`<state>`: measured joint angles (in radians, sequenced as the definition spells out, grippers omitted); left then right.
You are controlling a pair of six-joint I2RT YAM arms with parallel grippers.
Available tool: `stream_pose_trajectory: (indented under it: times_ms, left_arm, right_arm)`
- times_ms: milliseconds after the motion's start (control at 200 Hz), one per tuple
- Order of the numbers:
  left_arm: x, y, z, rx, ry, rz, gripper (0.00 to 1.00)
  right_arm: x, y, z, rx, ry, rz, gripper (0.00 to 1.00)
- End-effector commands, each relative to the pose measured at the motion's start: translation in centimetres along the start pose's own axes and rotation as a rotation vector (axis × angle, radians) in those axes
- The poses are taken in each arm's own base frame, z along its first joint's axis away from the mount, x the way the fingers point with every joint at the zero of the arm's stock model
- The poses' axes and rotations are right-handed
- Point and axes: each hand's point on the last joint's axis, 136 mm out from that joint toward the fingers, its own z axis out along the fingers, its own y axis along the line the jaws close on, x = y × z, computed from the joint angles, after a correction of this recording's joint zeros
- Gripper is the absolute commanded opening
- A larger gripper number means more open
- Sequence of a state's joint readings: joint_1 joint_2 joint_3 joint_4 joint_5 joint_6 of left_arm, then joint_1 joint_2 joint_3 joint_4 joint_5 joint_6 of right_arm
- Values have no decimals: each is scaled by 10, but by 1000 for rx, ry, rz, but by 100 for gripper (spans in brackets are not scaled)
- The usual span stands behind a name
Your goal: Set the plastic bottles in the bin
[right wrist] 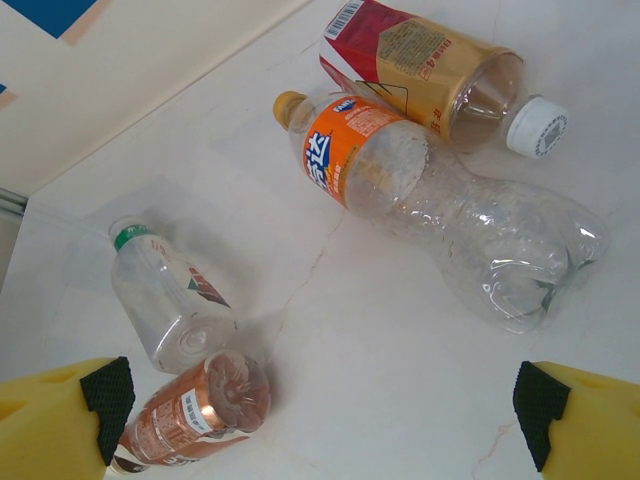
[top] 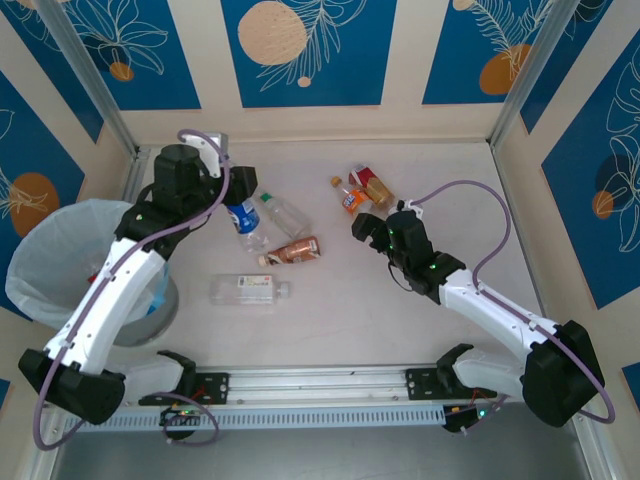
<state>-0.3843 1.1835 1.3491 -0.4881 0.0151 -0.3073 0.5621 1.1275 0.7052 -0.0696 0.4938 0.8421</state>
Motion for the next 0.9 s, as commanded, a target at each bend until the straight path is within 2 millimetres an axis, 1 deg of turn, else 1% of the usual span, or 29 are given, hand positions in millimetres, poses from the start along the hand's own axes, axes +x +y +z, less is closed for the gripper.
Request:
stream_pose_trajectory:
  times_ms: [0, 185, 340, 440, 575, 670, 895]
  left_arm:
    - [-28, 16, -31, -114, -93, 62, 56]
    - [-52, 35, -64, -258, -172, 120, 56]
    - [-69, 47, -93, -352, -245, 111, 56]
    - [-77, 55, -113, -415, -282, 110, 56]
    - [-90, 77, -154, -581, -367, 111, 56]
    - [-97, 88, -180, -679, -434, 118, 56]
    - [-108, 106, -218, -861, -491, 147, 56]
  right_arm:
    - [-4, -1, -1, -2, -10, 26, 100]
    - [-2, 4, 5, -16, 9, 13, 100]
    - [-3, 10, 9, -33, 14, 4, 99]
    - [-4, 13, 10, -40, 19, -5, 99]
    - [-4, 14, 12, -37, 21, -20, 100]
    - [-5, 16, 13, -41, 22, -27, 99]
    - [-5, 19, 13, -53, 28, -20, 100]
